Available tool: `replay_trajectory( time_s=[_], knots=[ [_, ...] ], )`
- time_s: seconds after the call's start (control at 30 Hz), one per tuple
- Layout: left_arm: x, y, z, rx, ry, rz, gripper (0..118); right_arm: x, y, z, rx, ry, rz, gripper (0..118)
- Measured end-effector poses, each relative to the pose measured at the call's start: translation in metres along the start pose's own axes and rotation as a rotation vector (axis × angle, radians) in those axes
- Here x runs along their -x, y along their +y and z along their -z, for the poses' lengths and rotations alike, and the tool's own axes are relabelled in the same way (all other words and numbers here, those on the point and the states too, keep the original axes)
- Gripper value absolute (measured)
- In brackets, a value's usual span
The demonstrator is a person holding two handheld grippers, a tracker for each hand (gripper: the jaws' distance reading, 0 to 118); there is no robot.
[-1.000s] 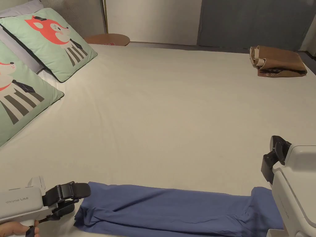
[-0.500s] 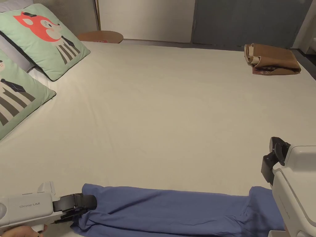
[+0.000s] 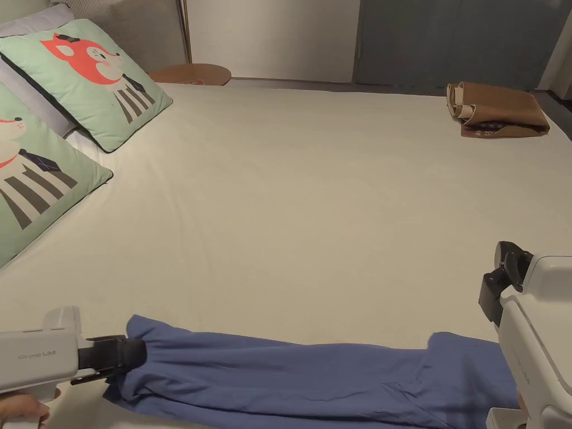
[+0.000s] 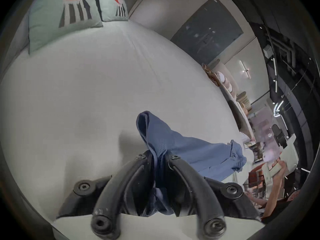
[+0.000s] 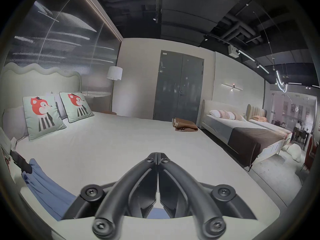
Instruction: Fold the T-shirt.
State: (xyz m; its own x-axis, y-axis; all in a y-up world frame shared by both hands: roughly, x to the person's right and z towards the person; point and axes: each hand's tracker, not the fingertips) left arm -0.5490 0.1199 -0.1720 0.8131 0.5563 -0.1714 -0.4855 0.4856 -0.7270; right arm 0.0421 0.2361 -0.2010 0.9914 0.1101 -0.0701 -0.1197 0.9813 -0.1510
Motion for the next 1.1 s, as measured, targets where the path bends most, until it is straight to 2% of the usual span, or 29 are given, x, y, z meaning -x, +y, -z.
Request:
replay_trajectory(
  time_s=[0.17,0.2,0.27,0.47,0.6,0.9,0.93,0.97,1.0,1.03,1.07,1.1],
  knots=[
    [-0.004,0.003,-0.015,-0.007,0.091,0.029,7,-0.003,-0.001,-0.006,-0.007,0.009,0.005,0],
    [-0.014,0.002,-0.012,-0.008,0.095,0.041,7,-0.004,-0.002,-0.007,-0.009,0.01,0.008,0],
    [-0.077,-0.014,-0.013,-0.009,0.1,0.06,7,-0.006,-0.002,-0.01,-0.009,0.01,0.016,0],
    [-0.166,-0.032,0.037,0.054,0.057,0.209,7,-0.013,-0.003,-0.018,-0.011,0.011,0.019,0],
    [-0.224,-0.057,0.079,0.114,0.019,0.254,7,-0.024,0.001,-0.025,-0.015,0.007,0.013,0],
    [-0.259,-0.091,0.147,0.188,0.016,0.283,10,-0.038,0.006,-0.037,-0.016,-0.018,0.003,0],
    [-0.26,-0.094,0.149,0.18,0.026,0.282,16,-0.039,0.005,-0.036,-0.016,-0.021,0.004,0],
    [-0.261,-0.095,0.149,0.171,0.041,0.285,27,-0.04,0.004,-0.035,-0.015,-0.022,0.004,0],
    [-0.261,-0.096,0.149,0.17,0.037,0.283,46,-0.04,0.003,-0.035,-0.013,-0.026,0.005,0],
    [-0.262,-0.095,0.145,0.172,0.022,0.274,79,-0.041,0.003,-0.036,-0.012,-0.027,0.005,0],
    [-0.262,-0.095,0.143,0.173,0.009,0.259,101,-0.042,0.0,-0.034,-0.009,-0.029,0.007,0],
    [-0.262,-0.094,0.14,0.166,-0.001,0.245,110,-0.043,-0.002,-0.033,-0.007,-0.028,0.011,0]
  ],
)
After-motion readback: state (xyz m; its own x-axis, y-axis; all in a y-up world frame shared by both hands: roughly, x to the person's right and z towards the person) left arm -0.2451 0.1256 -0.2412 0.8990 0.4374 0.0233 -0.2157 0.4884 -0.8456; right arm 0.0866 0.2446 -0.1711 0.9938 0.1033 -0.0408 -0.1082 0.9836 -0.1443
